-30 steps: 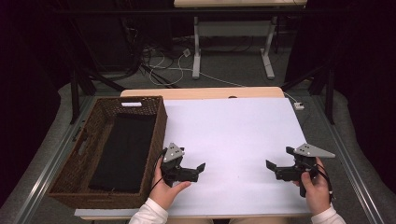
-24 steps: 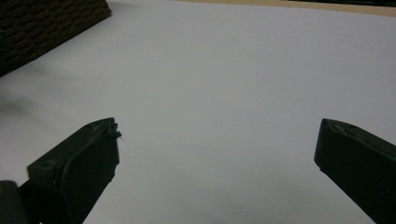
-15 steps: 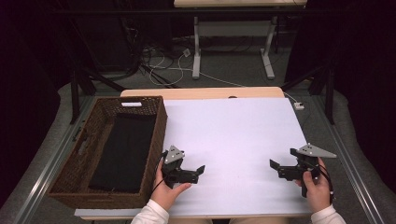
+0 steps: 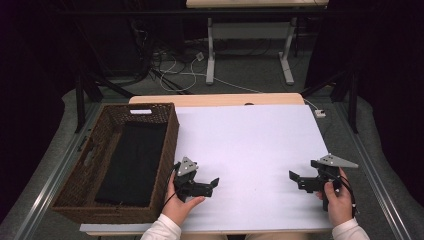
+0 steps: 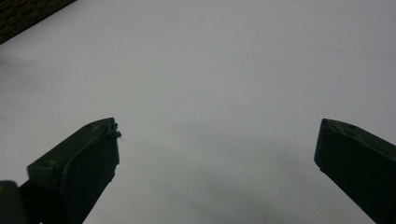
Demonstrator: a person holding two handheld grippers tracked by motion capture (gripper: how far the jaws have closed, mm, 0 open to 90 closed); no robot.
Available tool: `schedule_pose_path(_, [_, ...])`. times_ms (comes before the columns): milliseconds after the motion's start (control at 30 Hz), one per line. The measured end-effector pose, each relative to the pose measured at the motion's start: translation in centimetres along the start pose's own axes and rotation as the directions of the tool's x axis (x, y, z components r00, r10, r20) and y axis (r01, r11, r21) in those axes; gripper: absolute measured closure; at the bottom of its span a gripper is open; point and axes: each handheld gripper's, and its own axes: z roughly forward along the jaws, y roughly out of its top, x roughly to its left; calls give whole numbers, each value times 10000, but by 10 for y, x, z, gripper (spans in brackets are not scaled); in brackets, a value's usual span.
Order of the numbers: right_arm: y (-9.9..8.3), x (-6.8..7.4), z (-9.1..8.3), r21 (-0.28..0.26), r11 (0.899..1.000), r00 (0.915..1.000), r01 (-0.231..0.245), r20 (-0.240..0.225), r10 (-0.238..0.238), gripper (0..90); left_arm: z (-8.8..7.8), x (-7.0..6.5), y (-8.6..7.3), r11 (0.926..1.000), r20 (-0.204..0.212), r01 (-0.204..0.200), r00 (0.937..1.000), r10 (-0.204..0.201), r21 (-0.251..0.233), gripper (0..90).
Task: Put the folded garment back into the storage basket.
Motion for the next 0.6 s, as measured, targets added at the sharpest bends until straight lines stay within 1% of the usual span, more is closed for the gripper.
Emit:
schedule_pose_path(33, [0,-1,1,-3,10000,10000,45,87,-45,0,0,0,0,10000,34,3,10000,-3,68,5])
schedule_pose_path(133, [0,-1,2,-24,10000,10000,-2,1,2,0,1,1,-1,9999,32,-28,10000,27,135,5])
schedule_pose_path(167, [0,0,2,-21,10000,10000,-43,-14,43,0,1,1,-1,9999,49,17,10000,-18,137,5])
schedule_pose_path(267, [-1,-1,3,52,9999,9999,102,64,-102,0,1,1,-1,9999,26,67,10000,-68,137,6])
schedule_pose_path(300, [-1,-1,3,48,10000,10000,84,38,-84,0,1,2,-1,9998,17,42,10000,-43,169,5])
schedule_pose_path(333, [-1,-1,3,42,10000,10000,73,41,-73,0,0,2,-1,9997,28,104,9999,-104,203,6])
schedule_pose_path(433, [-1,-2,3,31,10000,10000,48,49,-48,0,1,2,-2,9998,-36,127,9999,-126,124,6])
schedule_pose_path(500, [-1,-2,3,36,10000,10000,-16,-10,16,0,1,2,-1,9998,-37,155,9999,-154,121,5])
schedule_pose_path(533, [-2,-3,4,92,9999,10000,39,57,-40,0,1,3,-1,9997,27,177,9998,-177,189,5])
schedule_pose_path(600, [-2,-3,4,85,10000,10000,18,66,-18,0,1,2,-1,9996,14,193,9998,-193,182,5])
